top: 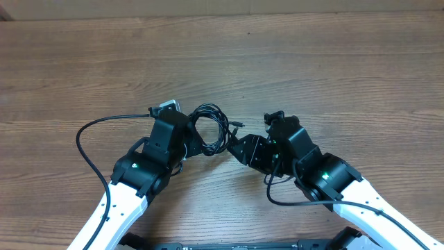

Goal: Untangle cables

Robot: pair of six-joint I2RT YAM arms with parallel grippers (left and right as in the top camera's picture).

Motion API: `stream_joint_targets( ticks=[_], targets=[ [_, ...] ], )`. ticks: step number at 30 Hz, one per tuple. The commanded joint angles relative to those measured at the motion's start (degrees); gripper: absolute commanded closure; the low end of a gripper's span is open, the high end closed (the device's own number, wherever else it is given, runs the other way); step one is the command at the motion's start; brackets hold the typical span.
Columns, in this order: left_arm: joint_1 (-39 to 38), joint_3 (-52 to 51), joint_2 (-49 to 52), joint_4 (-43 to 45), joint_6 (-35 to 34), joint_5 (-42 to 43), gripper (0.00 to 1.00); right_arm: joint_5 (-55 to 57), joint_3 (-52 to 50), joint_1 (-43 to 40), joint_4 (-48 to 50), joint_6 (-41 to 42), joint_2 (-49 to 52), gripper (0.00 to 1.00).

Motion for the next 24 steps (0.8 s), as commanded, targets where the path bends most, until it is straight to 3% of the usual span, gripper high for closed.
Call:
stream_joint_targets(
  ticks=[1,10,16,24],
  targets=[
    [0.17,1.38,-1.18,0.24,1.09,-2.80,0.96,3.72,0.17,0.13,1.16,5.66,2.97,0.53],
    [-1.60,4.72,-1.53,-3.89,0.46,-4.81,0.96,2.80,0.17,0.39,6.12,8.90,7.06,0.59],
    [-6.23,5.51,-1.51,-4.94,-0.74,-10.82,0.96,3.06,0.17,2.19,8.94,9.79,7.23,0.59],
    [-12.37,5.79,-1.53,-4.96,-4.13,-18.84,0.96,7.52,0.17,5.64,8.55,17.70,10.49,0.63]
  ],
)
